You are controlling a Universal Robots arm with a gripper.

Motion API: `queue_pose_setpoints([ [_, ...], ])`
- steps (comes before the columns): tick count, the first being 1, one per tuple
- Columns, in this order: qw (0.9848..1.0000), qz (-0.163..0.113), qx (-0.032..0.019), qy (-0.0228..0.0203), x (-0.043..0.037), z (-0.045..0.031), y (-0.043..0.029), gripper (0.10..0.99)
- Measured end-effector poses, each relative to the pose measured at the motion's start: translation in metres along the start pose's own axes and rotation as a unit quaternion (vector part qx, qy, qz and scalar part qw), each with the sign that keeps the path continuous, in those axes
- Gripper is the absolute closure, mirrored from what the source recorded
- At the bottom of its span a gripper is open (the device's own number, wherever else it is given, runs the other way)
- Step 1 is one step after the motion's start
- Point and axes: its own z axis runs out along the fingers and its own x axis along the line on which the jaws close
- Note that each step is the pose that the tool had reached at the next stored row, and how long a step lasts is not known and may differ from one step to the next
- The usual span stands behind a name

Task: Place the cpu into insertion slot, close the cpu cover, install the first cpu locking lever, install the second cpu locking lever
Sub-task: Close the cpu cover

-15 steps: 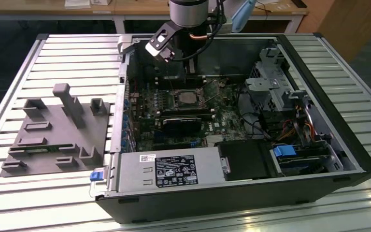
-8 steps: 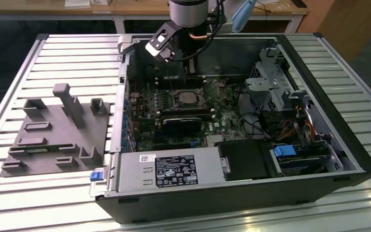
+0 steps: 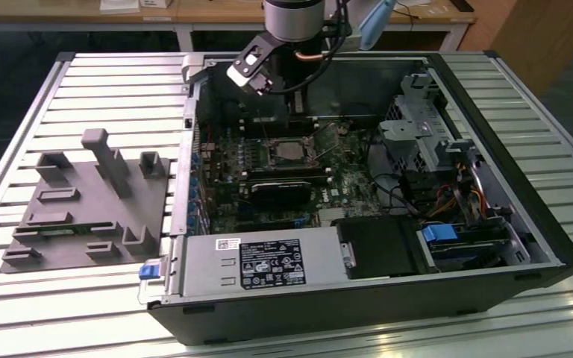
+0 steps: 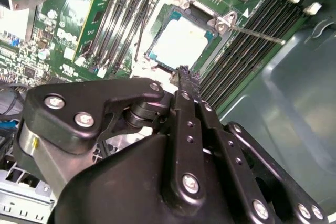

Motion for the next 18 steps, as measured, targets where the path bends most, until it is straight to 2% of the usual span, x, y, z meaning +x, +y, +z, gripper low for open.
queue_pose_setpoints([
  [6, 1.0000, 0.000, 0.0000, 0.0001, 0.0004, 0.0013, 0.0146, 0.984],
  [18, 1.0000, 0.000, 0.0005, 0.0001, 0.0014, 0.0050, 0.0566, 0.984],
])
